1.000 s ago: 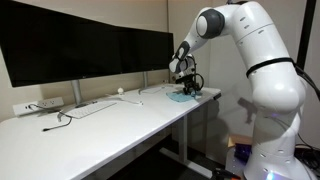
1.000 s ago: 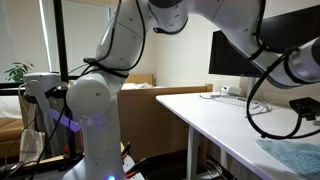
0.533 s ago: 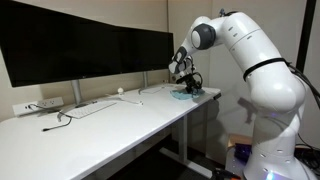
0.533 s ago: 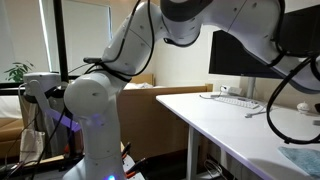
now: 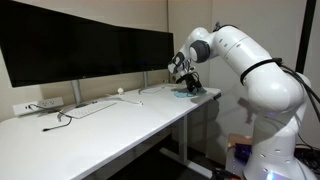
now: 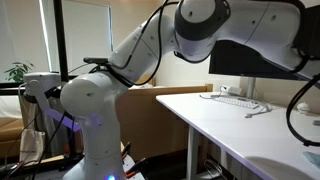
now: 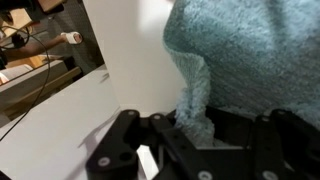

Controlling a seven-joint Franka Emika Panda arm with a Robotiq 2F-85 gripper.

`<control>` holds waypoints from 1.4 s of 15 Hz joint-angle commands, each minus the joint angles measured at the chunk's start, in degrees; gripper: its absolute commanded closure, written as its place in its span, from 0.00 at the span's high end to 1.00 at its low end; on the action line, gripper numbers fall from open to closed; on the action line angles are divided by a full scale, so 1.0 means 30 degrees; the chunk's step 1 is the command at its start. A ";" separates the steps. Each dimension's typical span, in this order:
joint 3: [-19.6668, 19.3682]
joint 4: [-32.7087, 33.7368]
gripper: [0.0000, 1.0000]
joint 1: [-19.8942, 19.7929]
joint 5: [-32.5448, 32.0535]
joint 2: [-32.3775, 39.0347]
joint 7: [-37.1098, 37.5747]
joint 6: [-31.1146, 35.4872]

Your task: Wipe the desk with the white towel

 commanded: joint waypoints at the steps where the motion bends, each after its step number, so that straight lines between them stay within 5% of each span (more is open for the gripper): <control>1: -0.0178 0.4690 0.07 -0.2661 0.1477 0.2452 -0.0160 -0.2180; 8: -0.0160 1.2128 0.07 -0.7779 0.2922 0.6068 0.0599 -0.5962; 11: 0.0931 1.3073 0.07 -0.9047 0.2201 0.6335 0.1079 -0.6242; 19: 0.3599 1.6509 0.08 -1.0662 0.2744 0.7596 0.2966 -0.6019; 21: 0.3594 1.4721 0.07 -1.0100 0.3398 0.6518 0.3334 -0.4630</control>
